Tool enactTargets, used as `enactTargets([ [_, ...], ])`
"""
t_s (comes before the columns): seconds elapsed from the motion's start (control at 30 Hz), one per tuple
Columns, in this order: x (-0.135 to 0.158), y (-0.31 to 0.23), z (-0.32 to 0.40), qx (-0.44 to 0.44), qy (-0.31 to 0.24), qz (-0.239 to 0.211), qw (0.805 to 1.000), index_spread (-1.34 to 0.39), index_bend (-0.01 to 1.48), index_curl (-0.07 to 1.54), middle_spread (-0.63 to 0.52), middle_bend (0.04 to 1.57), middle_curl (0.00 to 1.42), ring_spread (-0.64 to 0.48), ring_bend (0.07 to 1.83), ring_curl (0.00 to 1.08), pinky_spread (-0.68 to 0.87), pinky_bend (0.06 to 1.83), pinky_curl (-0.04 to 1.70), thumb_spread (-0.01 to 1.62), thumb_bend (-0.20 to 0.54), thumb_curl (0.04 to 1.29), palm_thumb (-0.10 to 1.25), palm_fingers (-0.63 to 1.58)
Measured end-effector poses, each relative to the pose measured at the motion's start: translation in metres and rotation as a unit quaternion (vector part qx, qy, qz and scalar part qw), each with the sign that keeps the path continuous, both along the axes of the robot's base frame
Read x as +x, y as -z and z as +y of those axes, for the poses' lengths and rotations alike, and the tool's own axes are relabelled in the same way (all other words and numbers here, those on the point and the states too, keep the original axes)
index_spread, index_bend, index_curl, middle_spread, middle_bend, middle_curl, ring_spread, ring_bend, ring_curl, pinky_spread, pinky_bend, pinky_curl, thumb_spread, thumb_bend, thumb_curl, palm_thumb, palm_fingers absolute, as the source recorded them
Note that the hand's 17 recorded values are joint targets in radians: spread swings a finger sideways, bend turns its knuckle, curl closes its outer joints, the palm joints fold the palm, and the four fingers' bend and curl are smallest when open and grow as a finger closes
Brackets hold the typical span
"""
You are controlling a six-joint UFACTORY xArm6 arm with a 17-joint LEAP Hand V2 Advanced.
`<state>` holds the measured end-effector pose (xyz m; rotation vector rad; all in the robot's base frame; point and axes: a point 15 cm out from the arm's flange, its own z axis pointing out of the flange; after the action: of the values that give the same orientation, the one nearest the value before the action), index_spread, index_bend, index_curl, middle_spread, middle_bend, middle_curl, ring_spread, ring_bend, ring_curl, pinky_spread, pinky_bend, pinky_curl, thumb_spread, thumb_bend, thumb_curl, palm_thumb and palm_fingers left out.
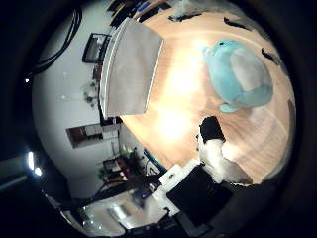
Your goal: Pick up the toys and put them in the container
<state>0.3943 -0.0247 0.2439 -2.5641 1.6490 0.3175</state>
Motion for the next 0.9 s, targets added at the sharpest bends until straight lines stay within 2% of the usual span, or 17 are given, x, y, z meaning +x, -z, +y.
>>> enactTargets([
  [0.33, -0.004, 0.012, 0.004, -0.025, -0.005, 0.020, 0.999, -0.57, 0.31, 0.43, -0.30, 0.24, 0.41, -0.23, 0.63, 0.31, 0.04, 0.90, 0.13, 1.00, -0.025, 0.48, 0.59, 0.24],
  [0.5, -0.005, 0.020, 0.006, -0.024, -0.004, 0.030, 0.999, -0.55, 0.23, 0.40, -0.28, 0.21, 0.38, -0.22, 0.61, 0.30, 0.06, 0.89, 0.12, 1.00, -0.027, 0.48, 0.59, 0.23],
  [0.9, -0.006, 0.035, 0.007, -0.023, -0.002, 0.050, 0.998, -0.54, 0.18, 0.37, -0.26, 0.17, 0.34, -0.20, 0.58, 0.27, 0.08, 0.85, 0.09, 1.01, -0.026, 0.47, 0.60, 0.25],
])
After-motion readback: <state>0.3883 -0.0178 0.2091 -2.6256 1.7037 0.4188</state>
